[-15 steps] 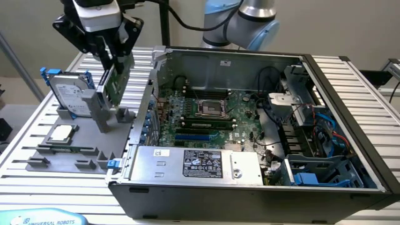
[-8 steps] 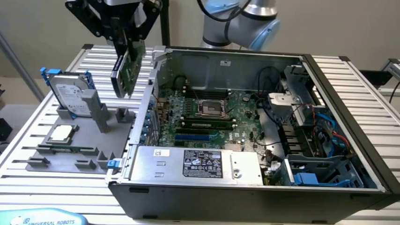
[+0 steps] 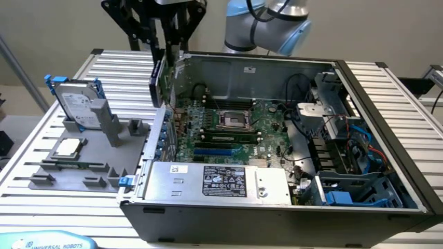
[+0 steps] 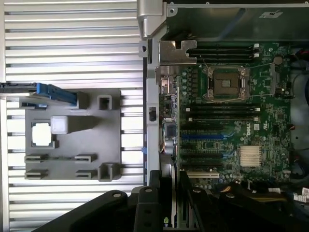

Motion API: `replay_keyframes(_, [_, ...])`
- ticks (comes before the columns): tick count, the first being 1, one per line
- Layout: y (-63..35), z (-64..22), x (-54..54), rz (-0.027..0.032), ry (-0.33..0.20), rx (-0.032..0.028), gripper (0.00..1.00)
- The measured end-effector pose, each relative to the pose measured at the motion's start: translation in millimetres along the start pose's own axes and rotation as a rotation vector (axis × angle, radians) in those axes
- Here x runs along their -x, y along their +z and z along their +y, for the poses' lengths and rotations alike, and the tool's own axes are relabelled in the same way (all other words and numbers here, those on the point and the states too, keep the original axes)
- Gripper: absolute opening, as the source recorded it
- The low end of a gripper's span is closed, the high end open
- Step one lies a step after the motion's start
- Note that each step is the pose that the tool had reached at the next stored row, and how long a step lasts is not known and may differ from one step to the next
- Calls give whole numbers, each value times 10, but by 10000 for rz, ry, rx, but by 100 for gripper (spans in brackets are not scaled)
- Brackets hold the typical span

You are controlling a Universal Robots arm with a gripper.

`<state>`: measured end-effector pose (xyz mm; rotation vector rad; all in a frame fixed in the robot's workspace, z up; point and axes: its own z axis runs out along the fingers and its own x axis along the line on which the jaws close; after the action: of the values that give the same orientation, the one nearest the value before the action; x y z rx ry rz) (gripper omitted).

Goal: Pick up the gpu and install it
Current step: 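Pick up the gpu and move the gpu toward the slot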

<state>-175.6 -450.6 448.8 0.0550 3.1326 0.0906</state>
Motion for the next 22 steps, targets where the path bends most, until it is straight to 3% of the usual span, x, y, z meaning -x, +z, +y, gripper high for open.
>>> replay_keyframes(6, [87, 7, 273, -1, 0, -33, 27])
replay_keyframes(22, [387, 83, 960, -5, -37, -214, 27])
